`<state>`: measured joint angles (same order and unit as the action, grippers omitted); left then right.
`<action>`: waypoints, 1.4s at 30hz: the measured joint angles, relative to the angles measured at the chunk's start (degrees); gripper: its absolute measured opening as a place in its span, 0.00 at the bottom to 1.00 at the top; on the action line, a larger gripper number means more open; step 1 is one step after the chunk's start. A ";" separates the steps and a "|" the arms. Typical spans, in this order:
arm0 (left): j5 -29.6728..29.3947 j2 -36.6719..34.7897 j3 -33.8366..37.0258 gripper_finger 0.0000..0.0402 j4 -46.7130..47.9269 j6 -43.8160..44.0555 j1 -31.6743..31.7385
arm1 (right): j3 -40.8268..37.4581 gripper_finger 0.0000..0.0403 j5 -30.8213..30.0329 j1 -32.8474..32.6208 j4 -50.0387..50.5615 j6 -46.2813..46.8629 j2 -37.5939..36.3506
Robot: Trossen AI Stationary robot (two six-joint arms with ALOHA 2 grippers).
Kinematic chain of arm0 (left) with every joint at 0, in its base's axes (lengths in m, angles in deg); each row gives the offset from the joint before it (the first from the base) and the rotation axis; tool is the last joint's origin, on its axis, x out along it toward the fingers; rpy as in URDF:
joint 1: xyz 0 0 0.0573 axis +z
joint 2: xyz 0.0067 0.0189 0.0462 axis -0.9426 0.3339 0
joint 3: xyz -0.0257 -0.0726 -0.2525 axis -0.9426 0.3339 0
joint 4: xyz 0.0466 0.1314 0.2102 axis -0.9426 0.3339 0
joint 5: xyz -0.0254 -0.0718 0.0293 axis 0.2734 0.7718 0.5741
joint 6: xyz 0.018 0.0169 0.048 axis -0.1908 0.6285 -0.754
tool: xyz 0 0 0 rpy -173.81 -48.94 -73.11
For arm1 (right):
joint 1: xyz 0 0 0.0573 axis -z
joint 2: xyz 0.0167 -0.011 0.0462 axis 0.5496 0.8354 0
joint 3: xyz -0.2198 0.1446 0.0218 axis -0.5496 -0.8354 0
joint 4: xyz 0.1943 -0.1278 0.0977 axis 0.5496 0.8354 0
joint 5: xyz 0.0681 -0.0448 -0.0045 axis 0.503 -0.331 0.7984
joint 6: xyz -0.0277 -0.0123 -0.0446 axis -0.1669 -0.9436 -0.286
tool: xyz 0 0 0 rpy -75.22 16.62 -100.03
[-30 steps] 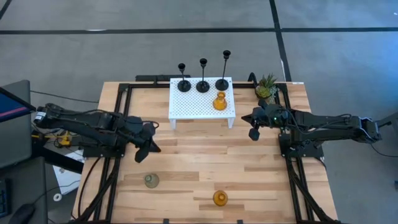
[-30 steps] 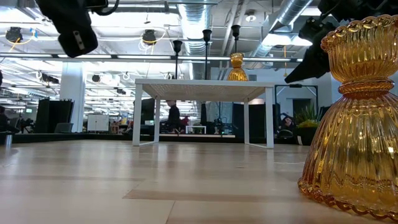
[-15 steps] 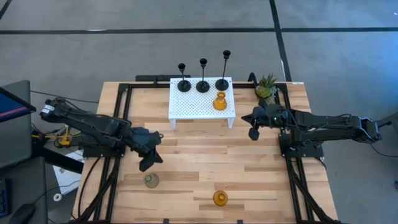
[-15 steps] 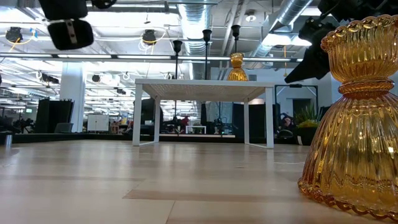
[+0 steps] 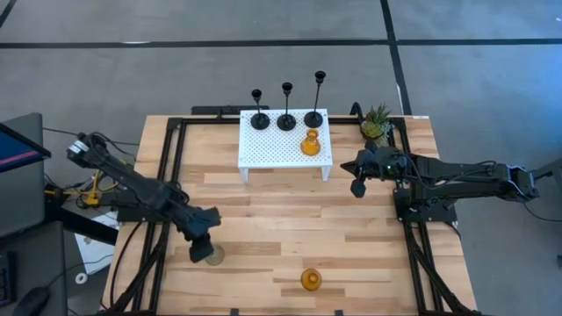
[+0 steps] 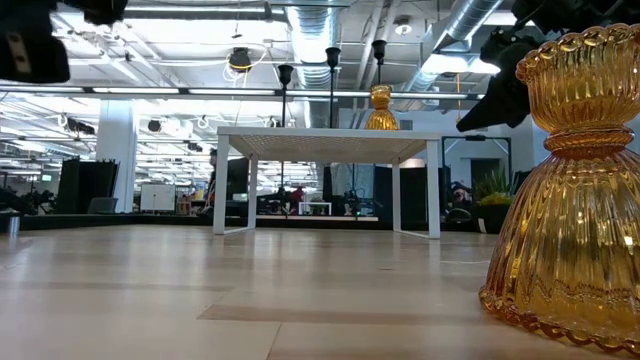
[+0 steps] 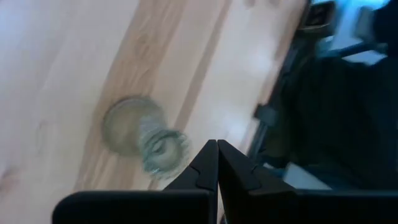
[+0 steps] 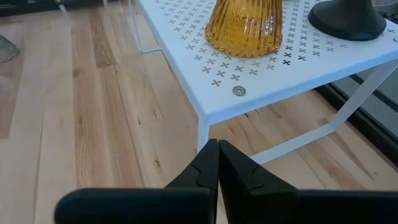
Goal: Pick & Place candle stick holders
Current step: Put the clear candle holder on the shelf
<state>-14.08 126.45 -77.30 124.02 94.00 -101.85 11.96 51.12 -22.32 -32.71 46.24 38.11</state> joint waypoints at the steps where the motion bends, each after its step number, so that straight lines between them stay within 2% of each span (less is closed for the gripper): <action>1: -0.02 0.44 0.00 0.01 0.64 0.04 -0.20 | 0.00 0.00 0.00 -0.01 0.02 0.01 0.00; 6: 0.91 2.21 0.00 0.01 2.04 -0.35 -1.63 | 0.00 0.00 0.00 0.00 -0.08 0.01 0.00; 11: 4.47 2.26 0.00 0.01 1.78 1.15 -4.95 | 0.00 0.00 -0.01 0.00 -0.21 0.00 0.00; 19: 2.99 6.33 0.02 0.01 1.51 2.01 -8.40 | 0.00 0.00 -0.03 0.00 -0.18 1.48 0.00; 29: 6.41 15.33 0.07 0.01 1.40 -6.29 -8.37 | 0.00 0.00 -0.02 -0.07 -0.18 1.52 0.00; 33: 3.33 17.00 0.09 0.01 1.39 -12.33 -6.68 | 0.00 0.00 -0.02 -0.11 -0.16 1.54 0.00; 38: 0.23 17.90 0.09 0.01 1.06 -15.01 -4.12 | 0.00 0.00 0.02 -0.11 -0.16 1.54 0.00; 42: -6.90 17.95 0.09 0.01 -0.69 -18.53 -2.45 | 0.00 0.00 0.14 -0.11 -0.14 1.54 -0.01</action>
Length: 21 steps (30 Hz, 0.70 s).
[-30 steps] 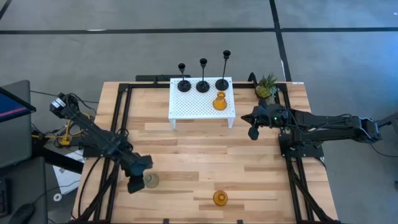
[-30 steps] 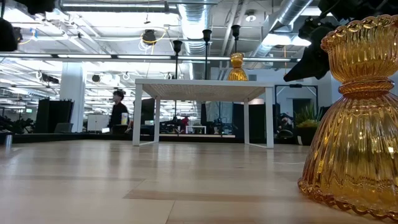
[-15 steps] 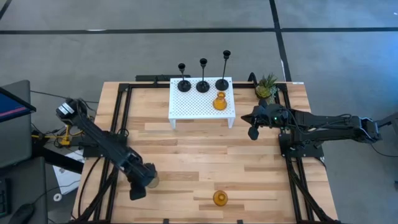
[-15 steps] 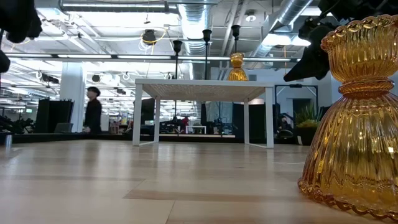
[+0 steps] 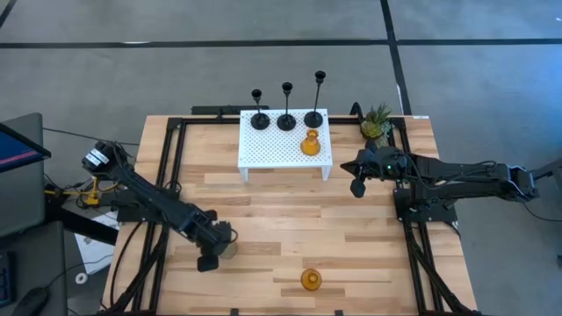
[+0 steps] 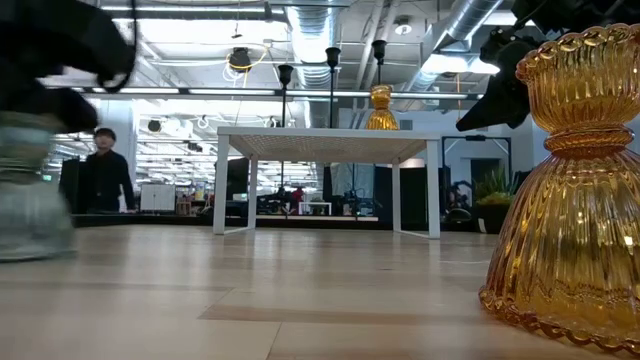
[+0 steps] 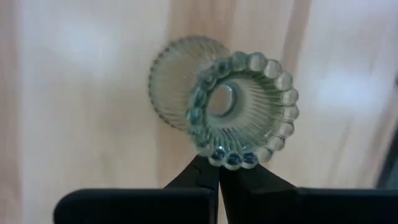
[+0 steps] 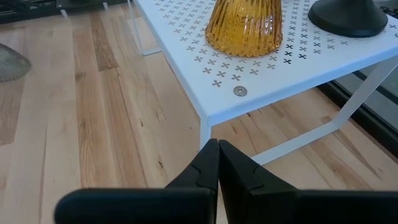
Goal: Pick & Place candle stick holders
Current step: Put the clear candle holder on the shelf
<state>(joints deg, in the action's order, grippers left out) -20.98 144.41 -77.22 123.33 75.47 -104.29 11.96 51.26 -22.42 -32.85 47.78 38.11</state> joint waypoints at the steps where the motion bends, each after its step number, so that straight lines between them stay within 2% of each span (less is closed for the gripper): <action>1: -1.30 0.00 0.00 0.01 -1.10 -1.15 0.55 | 0.00 0.00 0.01 0.00 0.00 0.00 0.01; 9: -6.61 0.14 0.56 0.01 -14.95 -8.06 5.80 | 0.00 0.00 0.01 0.00 0.02 -0.01 0.00; 15: -6.63 3.66 9.56 0.01 -34.52 -11.25 11.38 | 0.00 0.00 0.01 0.00 0.05 -0.02 0.00; 21: -5.44 9.42 16.34 0.01 -49.60 -11.97 16.55 | 0.00 0.00 0.03 0.00 0.07 -0.02 0.01</action>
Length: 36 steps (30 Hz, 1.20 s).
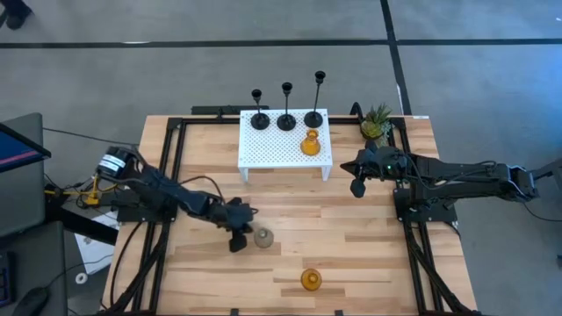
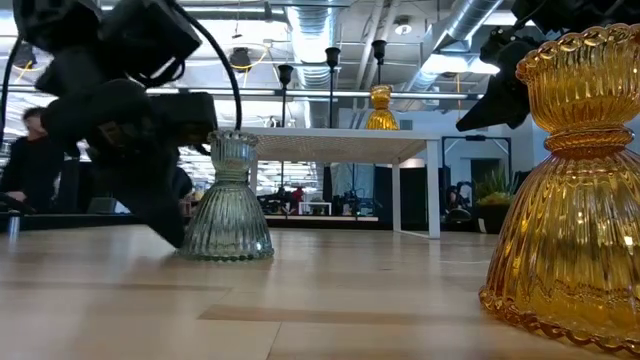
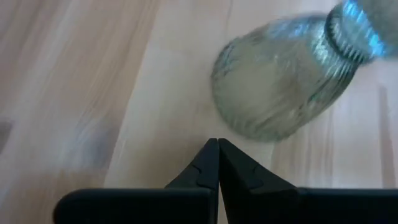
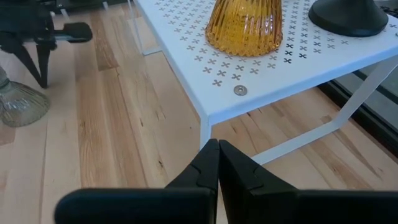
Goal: Pick & Place candle stick holders
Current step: Put the clear candle holder on the shelf
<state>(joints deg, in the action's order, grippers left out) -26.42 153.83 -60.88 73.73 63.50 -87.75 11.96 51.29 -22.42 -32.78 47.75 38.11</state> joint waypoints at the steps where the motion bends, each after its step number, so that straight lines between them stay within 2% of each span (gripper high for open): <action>1: 0.68 0.59 0.46 0.01 -2.29 -1.04 0.53 | 0.00 0.00 0.00 0.00 -0.04 0.00 0.00; 6: 3.02 0.80 1.90 0.01 -7.32 -6.89 1.68 | 0.00 0.00 -0.02 0.00 -0.07 -0.02 -0.02; 9: 3.62 -0.27 2.71 0.01 -8.90 -7.86 1.66 | 0.00 0.00 0.00 0.00 -0.07 0.00 -0.02; 12: 6.68 -1.86 4.16 0.01 -8.43 -7.17 1.66 | 0.00 0.00 -0.01 -0.01 -0.07 -0.02 -0.02; 15: 8.95 -4.94 5.88 0.01 -8.39 -7.55 1.44 | 0.00 0.00 -0.01 0.00 -0.07 -0.02 -0.02; 19: 9.19 -9.77 8.74 0.01 -8.29 -13.25 1.25 | 0.00 0.00 -0.01 -0.01 -0.09 -0.05 -0.01; 22: 6.02 -13.14 10.85 0.01 -9.04 -18.41 1.25 | 0.00 0.00 -0.02 -0.02 -0.11 -0.52 -0.02; 26: 2.85 -15.41 14.75 0.01 -14.64 -23.08 1.27 | 0.00 0.00 -0.02 -0.02 -0.20 -0.57 -0.02; 36: -1.85 -20.58 24.20 0.01 -23.26 -26.16 1.26 | 0.00 0.00 -0.02 -0.02 -0.32 -0.57 -0.02</action>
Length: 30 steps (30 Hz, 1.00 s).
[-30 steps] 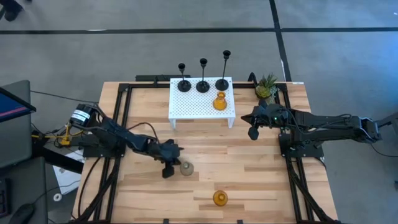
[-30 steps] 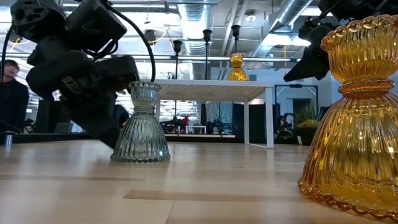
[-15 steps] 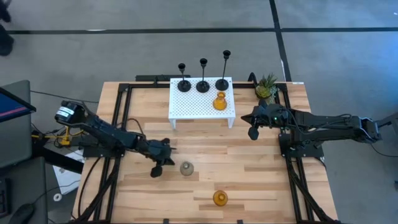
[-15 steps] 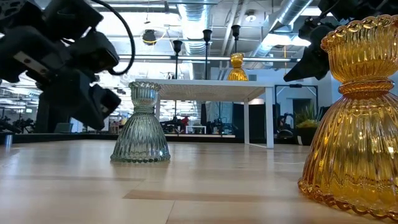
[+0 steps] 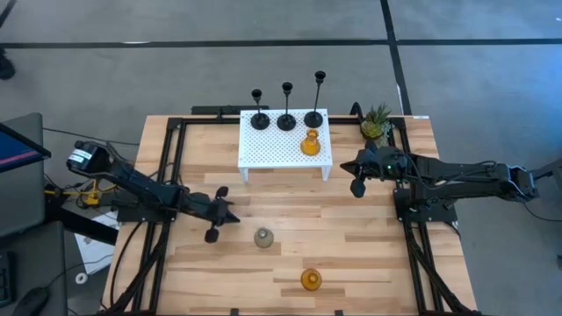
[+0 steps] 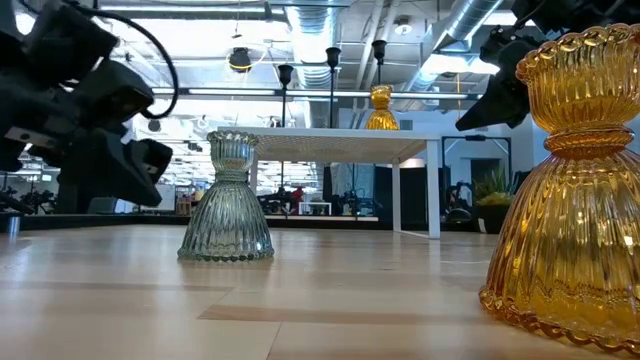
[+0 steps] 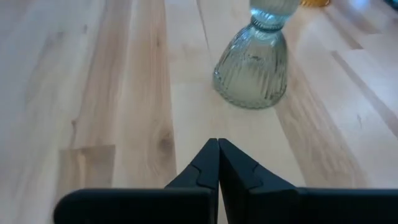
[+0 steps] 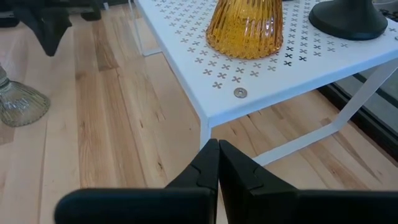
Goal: Pick & Place candle stick holders
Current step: Put the clear candle holder on the shelf
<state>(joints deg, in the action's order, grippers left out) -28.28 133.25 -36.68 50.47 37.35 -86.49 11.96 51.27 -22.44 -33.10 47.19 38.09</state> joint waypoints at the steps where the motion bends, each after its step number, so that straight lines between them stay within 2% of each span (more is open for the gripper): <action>1: -0.01 -1.04 0.85 0.01 -1.01 -0.73 -0.01 | 0.00 0.00 0.00 0.01 -0.10 0.00 0.00; 5: -0.02 -5.61 3.95 0.01 -3.08 -2.75 -0.01 | 0.00 0.00 0.00 0.00 -0.14 0.00 0.00; 9: 2.89 -7.42 4.52 0.01 -6.52 -1.68 0.00 | 0.00 0.00 -0.02 0.00 -0.18 0.00 0.01; 14: 4.83 -5.95 4.51 0.01 -9.49 -1.84 -0.01 | 0.00 0.00 -0.04 0.02 -0.18 -0.04 0.00; 20: 1.70 -3.32 4.51 0.04 -9.44 -1.84 0.03 | 0.00 0.00 -0.07 0.02 -0.16 -0.04 0.00; 30: 1.70 -2.68 4.51 0.16 -9.70 -1.85 0.09 | 0.00 0.00 -0.20 0.02 -0.16 -0.02 0.00</action>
<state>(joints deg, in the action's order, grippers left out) -26.58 130.57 -32.17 40.77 35.50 -86.40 11.96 51.08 -22.42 -33.26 47.16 38.09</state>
